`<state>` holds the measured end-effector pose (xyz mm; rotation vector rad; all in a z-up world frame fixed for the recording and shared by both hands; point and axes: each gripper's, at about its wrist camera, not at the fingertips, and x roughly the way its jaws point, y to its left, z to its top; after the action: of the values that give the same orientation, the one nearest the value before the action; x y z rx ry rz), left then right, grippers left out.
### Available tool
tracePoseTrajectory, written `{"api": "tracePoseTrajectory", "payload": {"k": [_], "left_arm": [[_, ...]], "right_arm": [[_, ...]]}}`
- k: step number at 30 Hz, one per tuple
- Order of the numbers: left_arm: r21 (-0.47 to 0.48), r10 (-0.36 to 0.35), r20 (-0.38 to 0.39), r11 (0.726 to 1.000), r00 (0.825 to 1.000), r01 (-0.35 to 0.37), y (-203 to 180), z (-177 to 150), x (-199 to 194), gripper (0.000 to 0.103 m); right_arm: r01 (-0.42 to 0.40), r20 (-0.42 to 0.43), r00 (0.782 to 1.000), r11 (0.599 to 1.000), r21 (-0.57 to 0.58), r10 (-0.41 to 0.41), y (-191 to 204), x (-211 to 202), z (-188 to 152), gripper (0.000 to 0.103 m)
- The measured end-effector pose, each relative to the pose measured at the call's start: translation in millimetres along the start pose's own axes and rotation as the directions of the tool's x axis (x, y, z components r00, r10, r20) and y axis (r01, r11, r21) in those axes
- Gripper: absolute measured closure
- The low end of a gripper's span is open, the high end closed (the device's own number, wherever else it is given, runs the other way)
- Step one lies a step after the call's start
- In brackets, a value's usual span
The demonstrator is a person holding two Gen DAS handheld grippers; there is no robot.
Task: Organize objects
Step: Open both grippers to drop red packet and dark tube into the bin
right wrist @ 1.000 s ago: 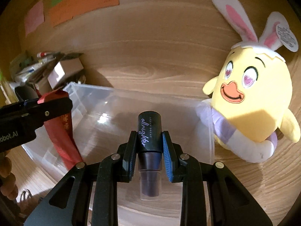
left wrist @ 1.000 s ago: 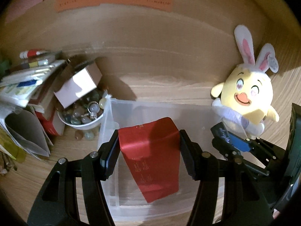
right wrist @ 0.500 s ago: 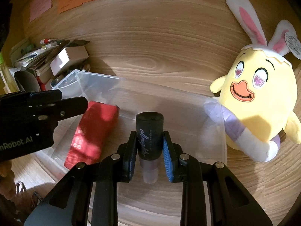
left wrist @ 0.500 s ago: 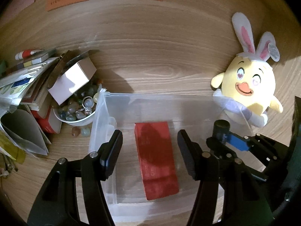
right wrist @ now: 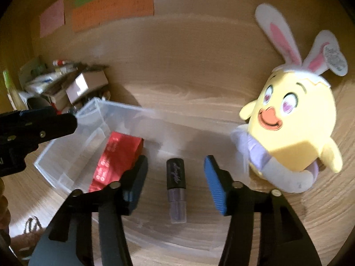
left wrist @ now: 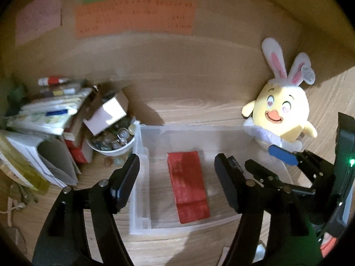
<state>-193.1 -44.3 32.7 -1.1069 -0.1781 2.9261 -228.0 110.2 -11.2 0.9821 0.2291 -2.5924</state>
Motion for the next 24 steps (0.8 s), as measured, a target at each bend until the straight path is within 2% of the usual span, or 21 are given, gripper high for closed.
{"api": "tracePoseTrajectory", "payload": {"k": [2,6,7,10,12,18,24], "left_arm": [[0.012,0.005,0.022,1.000,1.000,-0.005,0,1,-11,0.027],[0.036,0.013,0.077,0.999,0.997,-0.015,-3,-1,-37,0.008],[0.043,0.018,0.090,0.999,0.996,-0.022,-4,-2,-42,0.007],[0.082,0.038,0.123,0.995,0.992,-0.048,-10,-7,-57,0.005],[0.107,0.043,0.137,0.993,0.990,-0.058,-14,-13,-65,0.004],[0.112,-0.010,0.095,0.994,0.995,-0.001,-16,-33,-75,0.003],[0.101,-0.010,0.069,0.995,0.998,0.003,-9,-54,-83,0.003]], "right_arm": [[0.000,0.019,1.000,1.000,0.003,0.000,-1,-9,2,0.043],[0.000,0.064,0.998,1.000,-0.007,0.000,0,-34,4,0.035],[-0.001,0.071,0.997,1.000,-0.010,0.002,0,-39,3,0.032],[-0.004,0.094,0.996,1.000,-0.022,0.006,2,-54,-1,0.025],[-0.010,0.108,0.994,1.000,-0.029,0.013,5,-64,-5,0.024],[-0.024,0.126,0.992,0.999,-0.032,0.028,7,-88,-22,0.022],[-0.028,0.135,0.990,0.999,-0.045,0.033,8,-108,-42,0.019]]}}
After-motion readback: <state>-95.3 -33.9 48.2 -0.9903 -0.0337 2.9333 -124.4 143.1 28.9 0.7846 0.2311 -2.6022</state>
